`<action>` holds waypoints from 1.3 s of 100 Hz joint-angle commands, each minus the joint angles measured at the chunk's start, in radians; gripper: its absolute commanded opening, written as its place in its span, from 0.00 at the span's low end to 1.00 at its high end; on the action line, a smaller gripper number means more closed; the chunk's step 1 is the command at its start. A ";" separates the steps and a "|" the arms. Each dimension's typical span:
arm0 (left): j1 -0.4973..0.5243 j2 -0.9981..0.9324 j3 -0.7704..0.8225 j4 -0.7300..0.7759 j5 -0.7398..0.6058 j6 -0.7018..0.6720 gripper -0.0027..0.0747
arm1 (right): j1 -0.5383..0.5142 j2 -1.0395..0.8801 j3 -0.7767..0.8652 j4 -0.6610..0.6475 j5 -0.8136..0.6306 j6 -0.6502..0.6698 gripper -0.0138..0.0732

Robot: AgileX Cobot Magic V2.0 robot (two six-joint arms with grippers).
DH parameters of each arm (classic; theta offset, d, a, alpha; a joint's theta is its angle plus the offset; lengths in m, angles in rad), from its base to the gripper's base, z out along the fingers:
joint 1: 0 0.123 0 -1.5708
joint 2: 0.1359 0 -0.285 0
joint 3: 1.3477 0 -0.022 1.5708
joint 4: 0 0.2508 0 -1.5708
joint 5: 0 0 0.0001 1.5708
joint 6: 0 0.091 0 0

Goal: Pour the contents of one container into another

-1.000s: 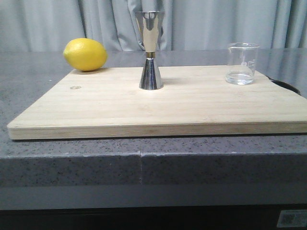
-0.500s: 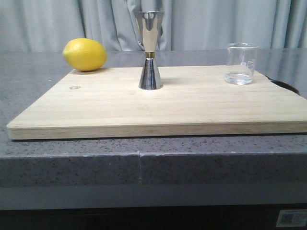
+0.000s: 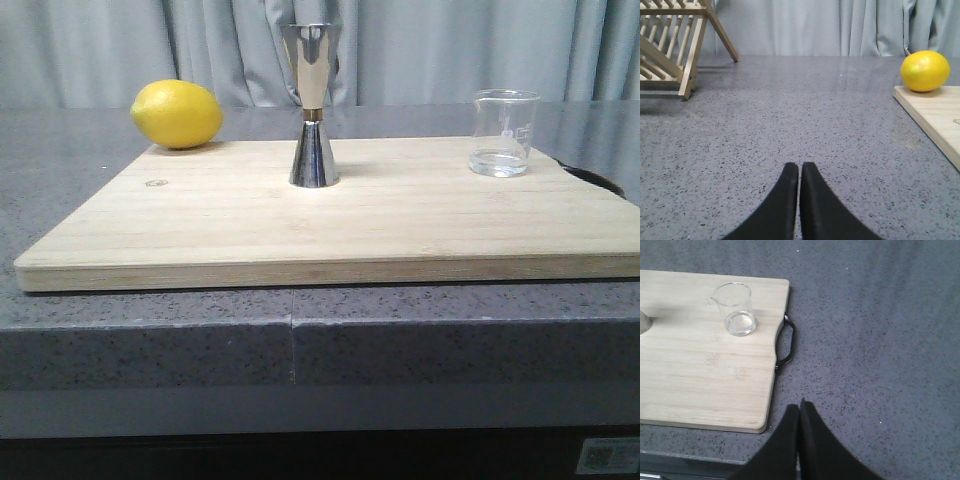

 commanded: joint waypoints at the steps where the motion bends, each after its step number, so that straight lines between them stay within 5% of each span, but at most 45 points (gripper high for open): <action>1: -0.008 -0.022 0.028 0.002 -0.083 0.004 0.01 | -0.006 0.002 -0.024 -0.009 -0.072 -0.011 0.09; 58: -0.008 -0.022 0.028 0.002 -0.083 0.004 0.01 | -0.006 -0.001 -0.016 -0.009 -0.082 -0.011 0.09; 98: -0.008 -0.022 0.028 0.002 -0.083 0.004 0.01 | -0.133 -0.401 0.532 0.035 -0.680 -0.011 0.09; 130: -0.008 -0.022 0.028 0.002 -0.083 0.004 0.01 | -0.100 -0.544 0.756 0.037 -0.808 -0.011 0.09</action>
